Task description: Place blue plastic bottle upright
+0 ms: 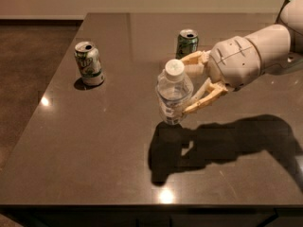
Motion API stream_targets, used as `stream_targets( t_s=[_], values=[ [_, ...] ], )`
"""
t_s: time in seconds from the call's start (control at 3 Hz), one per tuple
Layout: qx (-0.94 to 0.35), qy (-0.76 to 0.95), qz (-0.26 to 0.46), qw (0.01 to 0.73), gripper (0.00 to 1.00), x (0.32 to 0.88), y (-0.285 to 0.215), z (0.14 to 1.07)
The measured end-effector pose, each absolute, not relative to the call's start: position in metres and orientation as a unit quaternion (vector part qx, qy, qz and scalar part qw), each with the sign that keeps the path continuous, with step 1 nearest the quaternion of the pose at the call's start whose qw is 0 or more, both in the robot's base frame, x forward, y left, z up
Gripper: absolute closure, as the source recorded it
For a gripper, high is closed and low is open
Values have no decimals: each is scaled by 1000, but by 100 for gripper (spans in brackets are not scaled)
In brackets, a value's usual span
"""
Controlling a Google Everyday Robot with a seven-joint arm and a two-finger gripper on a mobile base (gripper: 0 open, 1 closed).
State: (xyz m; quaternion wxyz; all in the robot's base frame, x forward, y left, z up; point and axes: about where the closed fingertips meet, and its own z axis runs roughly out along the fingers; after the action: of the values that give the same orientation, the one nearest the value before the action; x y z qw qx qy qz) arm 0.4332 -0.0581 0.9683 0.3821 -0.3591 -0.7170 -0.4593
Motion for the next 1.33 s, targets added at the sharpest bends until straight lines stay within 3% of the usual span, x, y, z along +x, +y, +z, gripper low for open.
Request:
stream_targets(
  t_s=[1.33],
  values=[
    [-508,-588,-535,332,100,435,-73,979]
  ],
)
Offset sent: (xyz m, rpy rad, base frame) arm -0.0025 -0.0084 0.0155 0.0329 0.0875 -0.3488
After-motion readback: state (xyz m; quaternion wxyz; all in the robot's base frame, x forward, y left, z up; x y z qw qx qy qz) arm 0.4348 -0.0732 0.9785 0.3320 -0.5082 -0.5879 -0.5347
